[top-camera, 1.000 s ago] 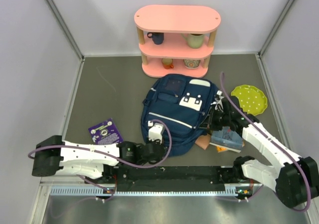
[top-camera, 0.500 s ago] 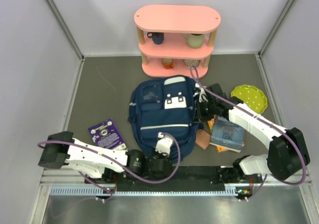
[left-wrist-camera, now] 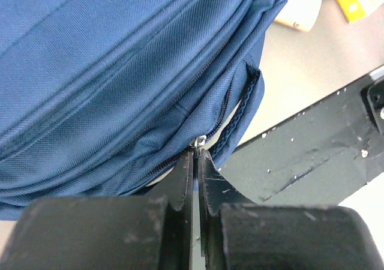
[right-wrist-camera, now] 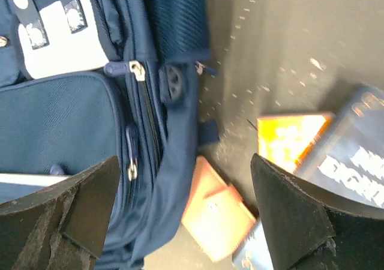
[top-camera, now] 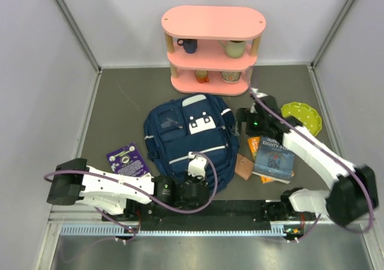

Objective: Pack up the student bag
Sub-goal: Unzip the student bag at the center of the board.

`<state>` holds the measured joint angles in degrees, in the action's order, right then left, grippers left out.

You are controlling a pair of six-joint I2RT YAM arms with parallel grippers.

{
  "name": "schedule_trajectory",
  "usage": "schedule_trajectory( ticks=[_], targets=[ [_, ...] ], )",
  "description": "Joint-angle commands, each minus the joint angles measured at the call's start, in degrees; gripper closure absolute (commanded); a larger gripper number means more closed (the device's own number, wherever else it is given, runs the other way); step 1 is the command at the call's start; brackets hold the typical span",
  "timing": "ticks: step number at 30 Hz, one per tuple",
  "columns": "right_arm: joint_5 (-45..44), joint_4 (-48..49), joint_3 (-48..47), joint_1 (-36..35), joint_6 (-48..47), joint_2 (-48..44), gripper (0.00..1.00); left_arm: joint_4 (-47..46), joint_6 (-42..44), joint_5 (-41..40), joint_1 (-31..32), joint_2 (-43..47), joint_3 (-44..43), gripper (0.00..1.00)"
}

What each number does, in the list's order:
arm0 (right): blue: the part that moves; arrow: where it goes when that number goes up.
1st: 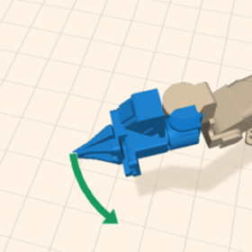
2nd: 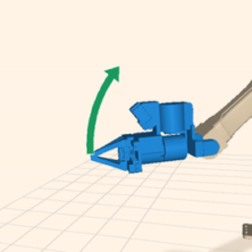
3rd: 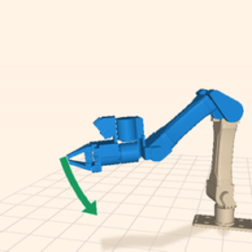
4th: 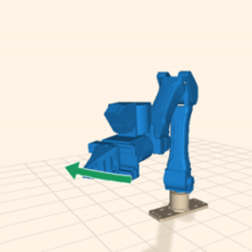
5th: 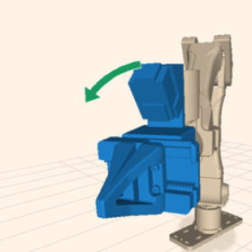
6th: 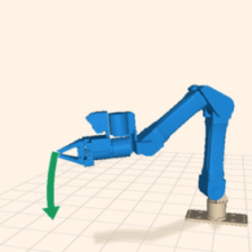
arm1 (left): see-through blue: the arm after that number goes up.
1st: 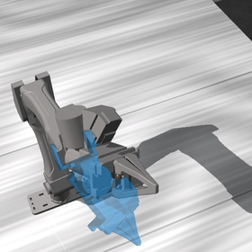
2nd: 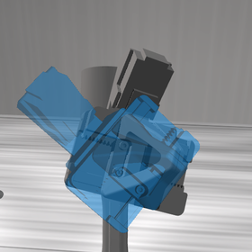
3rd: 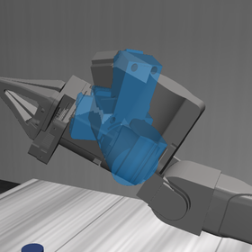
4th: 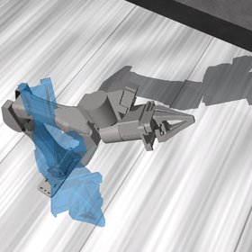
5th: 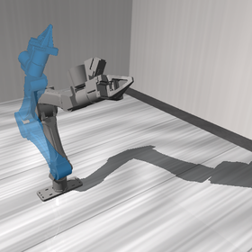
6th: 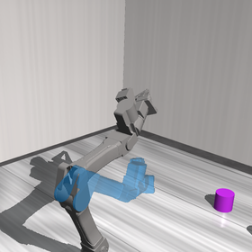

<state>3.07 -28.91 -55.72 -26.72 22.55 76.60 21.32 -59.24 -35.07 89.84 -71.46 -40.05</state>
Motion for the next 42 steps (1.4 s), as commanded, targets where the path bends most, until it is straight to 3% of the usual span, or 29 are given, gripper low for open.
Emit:
schedule_trajectory(
  ticks=[1, 6, 11, 17, 25, 32, 35, 37, 38, 39, 40, 42],
  targets=[
    [0.0, 0.3, 7.4, 3.8, 8.5, -19.8, 0.12, -7.6, 4.9, -1.6, -2.4, 1.9, 0.2, 1.00],
    [17.6, 0.6, 17.8, 2.5, 20.3, -30.6, 0.17, -10.8, 9.5, 0.3, -3.7, -0.7, -2.9, 1.00],
    [23.5, 6.4, 26.8, -1.7, 31.6, -36.9, 0.22, -14.4, 14.2, 2.3, -4.6, -3.9, -5.9, 1.00],
    [23.6, 10.5, 30.1, -2.0, 35.3, -38.3, 0.24, -16.1, 17.2, 3.5, -5.2, -7.0, -9.3, 1.00],
    [24.4, 20.3, 30.6, -2.1, 36.3, -28.5, 0.32, -17.1, 17.7, 4.6, -5.1, -7.0, -9.2, 1.00],
    [23.5, 20.3, 29.1, -3.5, 34.7, -25.1, 0.38, -17.8, 17.8, 3.7, -5.2, -6.9, -9.3, 1.00],
    [22.1, 20.1, 29.7, -3.7, 34.3, -25.4, 0.46, -18.3, 18.3, 3.8, -5.2, -7.0, -9.6, 1.00],
    [22.0, 20.5, 29.7, -3.8, 33.8, -24.6, 0.59, -18.8, 18.9, 4.0, -5.3, -7.1, -9.7, 1.00],
    [21.8, 20.8, 29.6, -3.8, 33.1, -24.0, 0.69, -18.8, 19.1, 4.1, -5.3, -7.1, -9.8, 1.00],
    [21.4, 20.7, 29.3, -3.7, 32.5, -23.3, 0.93, -18.7, 19.3, 4.1, -5.2, -7.1, -9.9, 1.00],
    [20.9, 20.7, 28.5, -3.7, 32.1, -23.0, 1.00, -17.6, 19.2, 4.0, -5.2, -6.9, -9.9, 1.00],
    [17.8, 19.8, 27.0, -3.7, 29.5, -22.8, 1.00, -16.1, 18.6, 3.3, -5.3, -6.3, -9.3, 1.00]
  ],
)
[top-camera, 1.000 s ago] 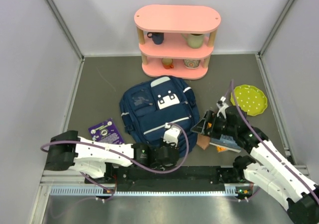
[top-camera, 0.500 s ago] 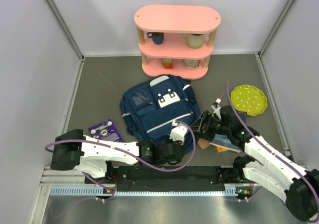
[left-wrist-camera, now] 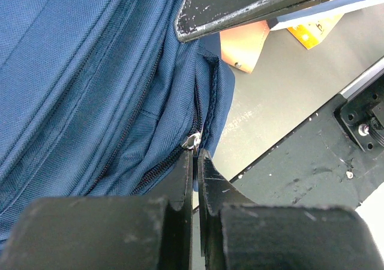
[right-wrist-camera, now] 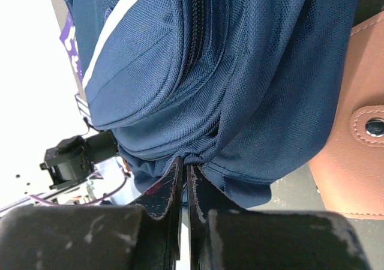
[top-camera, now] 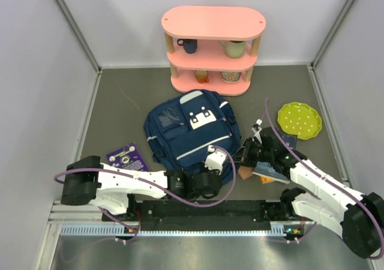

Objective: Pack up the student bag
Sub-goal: Unzip the student bag at the center of the board.

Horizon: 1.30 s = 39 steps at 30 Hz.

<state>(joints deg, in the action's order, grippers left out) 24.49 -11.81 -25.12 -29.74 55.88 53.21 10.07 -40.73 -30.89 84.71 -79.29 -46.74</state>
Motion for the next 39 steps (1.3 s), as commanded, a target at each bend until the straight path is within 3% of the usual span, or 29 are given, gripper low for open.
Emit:
schedule_trajectory(
  ticks=[1, 4, 14, 22, 31, 37, 38, 39],
  targets=[
    [-5.2, 1.9, -5.5, -0.7, -5.2, 0.6, 1.00, -3.9, -0.2, -1.3, -0.2, 1.9, -2.2, 1.00],
    [-9.6, -0.7, -9.3, 1.5, -9.6, 1.6, 1.00, 2.0, -2.5, -2.4, -0.7, 4.3, -0.4, 1.00],
    [-5.9, -1.2, -18.4, 10.2, -16.3, 7.5, 1.00, 15.3, -14.3, -4.4, -2.3, 19.2, 12.6, 1.00],
    [-2.5, -1.4, -21.9, 11.9, -16.3, 8.8, 1.00, 27.1, -27.6, -7.9, -8.3, 22.7, 17.6, 1.00],
    [0.2, -2.1, -22.8, 12.0, -16.2, 6.9, 1.00, 30.1, -24.6, -12.3, -21.8, 23.4, 16.3, 1.00],
    [3.9, -1.7, -22.3, 12.0, -15.5, 6.8, 1.00, 19.7, -16.5, -8.2, -23.4, 26.5, 18.5, 1.00],
    [4.9, -1.5, -22.1, 12.0, -14.8, 6.6, 1.00, 19.2, -15.5, -6.5, -23.4, 27.2, 18.3, 0.95],
    [5.3, -1.0, -21.3, 11.8, -14.5, 6.3, 1.00, 19.1, -15.1, -5.5, -23.4, 27.7, 17.8, 0.77]
  ],
)
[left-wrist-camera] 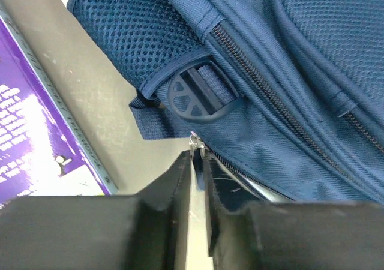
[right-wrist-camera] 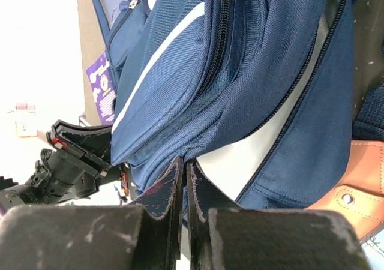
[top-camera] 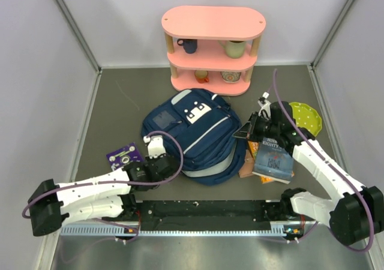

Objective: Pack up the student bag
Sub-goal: Unzip the student bag at the center of the board.

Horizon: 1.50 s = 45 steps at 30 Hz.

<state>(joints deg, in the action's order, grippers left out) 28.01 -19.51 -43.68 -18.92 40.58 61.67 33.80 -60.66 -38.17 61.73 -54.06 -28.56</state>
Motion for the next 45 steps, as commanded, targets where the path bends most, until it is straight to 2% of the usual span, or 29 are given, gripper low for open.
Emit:
schedule_trajectory(
  ticks=[1, 3, 6, 9, 10, 11, 15, 16, 19, 21, 22, 25, 26, 28, 29, 31, 33, 34, 37, 40, 45],
  targets=[
    [2.4, 7.2, -2.4, 1.0, 2.0, -2.3, 1.00, -4.3, 5.7, 2.7, -0.4, 3.0, -1.8, 0.59],
    [2.5, 7.7, -1.6, -0.1, 2.9, -3.1, 1.00, -2.6, 7.2, 4.5, -0.4, 5.4, -3.8, 0.33],
    [1.9, 8.0, -1.5, -1.6, 4.2, -3.0, 1.00, 2.1, 8.9, 4.2, -0.3, 9.6, -8.5, 0.22],
    [1.6, 8.4, -1.8, -3.0, 5.9, -2.1, 1.00, 0.5, 15.6, 5.0, -0.4, 13.4, -11.7, 0.16],
    [0.9, 8.7, -1.9, -3.5, 7.0, -1.8, 1.00, -1.4, 17.1, 5.0, -0.3, 14.0, -13.1, 0.11],
    [0.1, 8.9, -2.0, -4.1, 7.6, -1.6, 1.00, -2.3, 20.3, 4.5, -0.3, 13.9, -13.6, 0.02],
    [-5.2, 10.5, -1.8, -10.6, 13.5, 0.3, 1.00, -1.5, 25.4, 2.3, -0.4, 10.0, -20.4, 0.01],
    [-9.9, 11.3, -1.1, -14.1, 16.8, 0.1, 1.00, -1.5, 26.5, 2.1, -0.4, 7.7, -23.4, 0.01],
    [-15.3, 13.8, 2.2, -17.1, 21.5, -0.7, 0.99, -0.9, 30.8, 4.3, -1.9, 1.7, -30.0, 0.01],
    [-17.0, 12.0, 1.8, -16.9, 21.0, -1.6, 0.77, -0.5, 33.1, 6.7, -4.2, -1.1, -33.1, 0.01],
    [-22.0, 5.7, 0.8, -16.9, 18.5, -2.7, 0.54, -0.8, 34.6, 9.2, -4.9, -3.4, -35.5, 0.01],
    [-32.9, -4.1, -1.5, -15.7, 14.4, -9.7, 0.08, -2.9, 36.8, 16.3, -9.8, -6.6, -38.8, 0.01],
    [-33.8, -5.4, -2.1, -12.8, 13.4, -13.2, 0.05, -4.0, 37.0, 21.8, -11.1, -7.3, -39.4, 0.01],
    [-34.8, -9.3, -2.5, -8.8, 10.8, -15.8, 0.01, -7.2, 37.7, 26.1, -13.1, -10.0, -40.0, 0.01],
    [-35.0, -11.0, -3.0, -3.5, 10.1, -17.4, 0.01, -8.2, 38.0, 29.4, -13.2, -11.3, -40.2, 0.01],
    [-32.9, -14.0, -2.9, 2.7, 7.9, -17.7, 0.01, -11.9, 37.3, 33.2, -13.1, -16.1, -41.1, 0.01],
    [-29.7, -18.0, -3.1, 11.0, 6.4, -17.3, 0.01, -16.3, 35.7, 41.9, -13.0, -21.4, -41.2, 0.01],
    [-28.7, -18.6, -3.0, 12.7, 4.0, -17.0, 0.01, -20.7, 33.1, 44.5, -13.0, -23.3, -41.2, 0.01],
    [-26.4, -20.5, -2.7, 20.9, 1.1, -14.7, 0.01, -26.4, 29.9, 48.7, -11.9, -31.0, -43.0, 0.01],
    [-22.8, -20.7, -0.9, 29.3, 0.7, -12.1, 0.01, -27.1, 28.2, 54.4, -10.9, -40.4, -49.0, 0.01],
    [-22.5, -17.7, 1.7, 35.0, -0.3, -9.7, 0.01, -29.3, 27.3, 57.1, -8.8, -50.5, -56.2, 0.01]
  ],
)
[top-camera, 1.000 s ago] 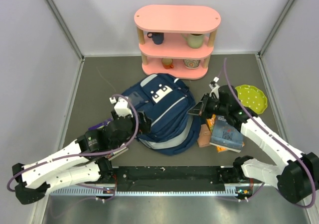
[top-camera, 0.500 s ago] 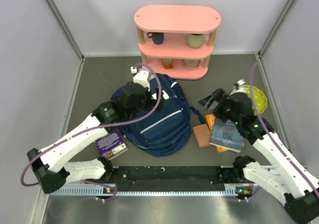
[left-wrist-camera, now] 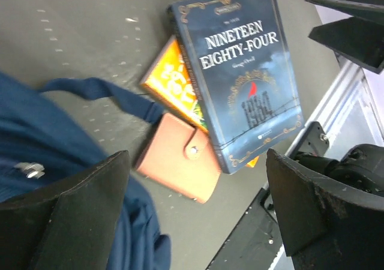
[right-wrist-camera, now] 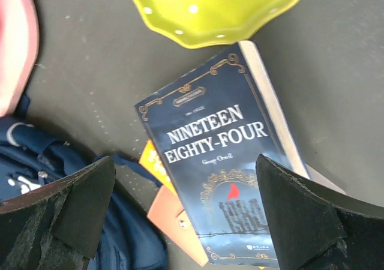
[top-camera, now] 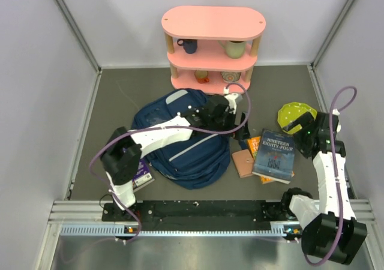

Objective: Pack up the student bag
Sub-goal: Unzip the student bag at the center of the board, then pick up the book from the center of the board.

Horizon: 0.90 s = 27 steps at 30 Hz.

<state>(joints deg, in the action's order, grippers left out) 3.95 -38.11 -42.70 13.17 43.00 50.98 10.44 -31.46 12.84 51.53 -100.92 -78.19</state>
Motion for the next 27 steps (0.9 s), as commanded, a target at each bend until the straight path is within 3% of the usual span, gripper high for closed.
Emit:
schedule_trajectory(
  ticks=[1, 14, 21, 23, 27],
  targets=[
    [1.0, 1.4, 1.0, 3.7, -3.0, 1.8, 0.01, -6.0, -2.7, 8.6, 1.6, -5.1, -7.7, 0.01],
    [-1.2, 9.2, 7.0, 4.8, -8.5, 10.3, 0.01, -7.3, -5.8, 13.0, 3.0, -17.0, -11.8, 0.02],
    [5.4, 12.9, 8.8, 4.8, -12.4, 15.7, 0.02, -7.3, -6.9, 14.8, 4.8, -21.2, -13.6, 0.02],
    [8.3, 13.6, 9.1, 4.8, -13.4, 16.2, 0.07, -6.9, -7.0, 15.5, 5.0, -22.2, -14.1, 0.02],
    [10.9, 14.3, 9.9, 4.8, -13.7, 14.6, 0.32, -6.3, -7.0, 16.6, 5.0, -23.4, -14.8, 0.03]
  ],
)
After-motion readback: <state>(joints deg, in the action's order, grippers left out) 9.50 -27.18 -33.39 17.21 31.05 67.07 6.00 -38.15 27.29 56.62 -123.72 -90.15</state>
